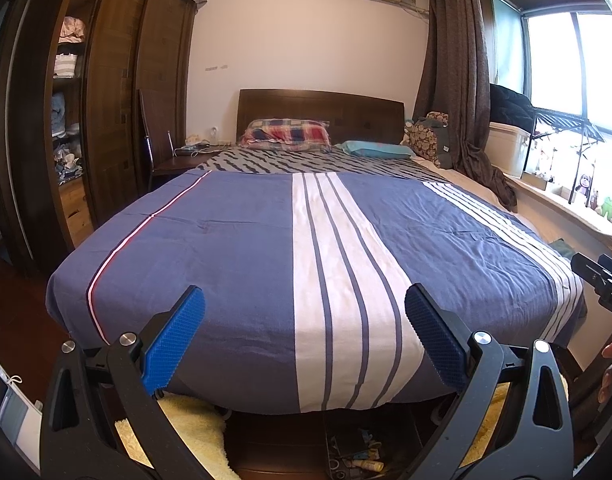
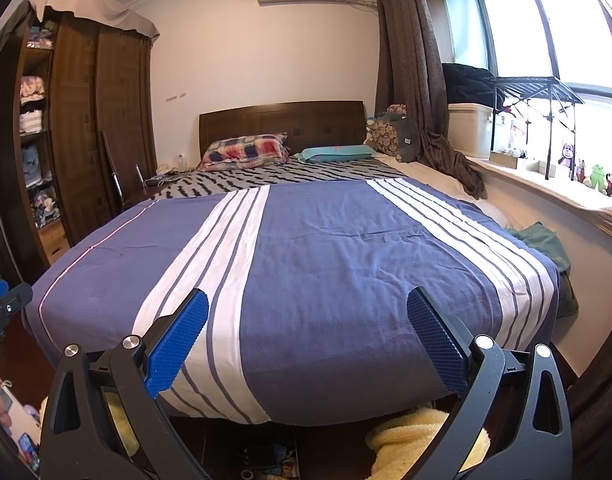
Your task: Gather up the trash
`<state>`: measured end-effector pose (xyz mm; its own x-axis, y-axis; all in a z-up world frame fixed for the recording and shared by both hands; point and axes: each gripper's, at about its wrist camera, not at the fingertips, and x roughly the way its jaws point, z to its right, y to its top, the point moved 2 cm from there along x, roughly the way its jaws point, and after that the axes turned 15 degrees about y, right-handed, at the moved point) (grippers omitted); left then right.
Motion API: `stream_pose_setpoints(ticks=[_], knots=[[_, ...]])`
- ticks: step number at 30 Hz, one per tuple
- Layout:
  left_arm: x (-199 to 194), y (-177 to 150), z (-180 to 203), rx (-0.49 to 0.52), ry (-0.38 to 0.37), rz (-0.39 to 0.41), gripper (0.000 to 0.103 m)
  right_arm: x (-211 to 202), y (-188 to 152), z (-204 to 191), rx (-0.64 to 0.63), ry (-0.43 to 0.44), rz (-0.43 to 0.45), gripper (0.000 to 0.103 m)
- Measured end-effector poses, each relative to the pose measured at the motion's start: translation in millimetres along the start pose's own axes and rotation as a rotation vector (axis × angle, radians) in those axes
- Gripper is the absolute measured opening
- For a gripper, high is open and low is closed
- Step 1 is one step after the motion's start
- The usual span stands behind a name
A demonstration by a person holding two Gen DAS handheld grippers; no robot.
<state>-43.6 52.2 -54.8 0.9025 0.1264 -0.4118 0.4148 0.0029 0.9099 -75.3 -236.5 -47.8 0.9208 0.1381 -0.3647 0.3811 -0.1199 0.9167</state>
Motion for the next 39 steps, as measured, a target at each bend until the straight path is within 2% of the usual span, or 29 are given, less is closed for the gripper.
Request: stream_pose_setpoints(ticks=[16, 23, 39], knots=[[-3, 1, 4, 0.021, 0.034, 0.021, 0.095, 0, -1, 0, 0.002, 0.002, -0.001, 0.1], [1, 1, 0, -0.011, 0.032, -0.007, 0.095, 2, -1, 0, 0.004, 0.003, -0.003, 0.1], [7, 4, 1, -0.014, 0.019, -0.024, 0.095, 4, -1, 4, 0.017, 0.017, 0.004, 0.1]])
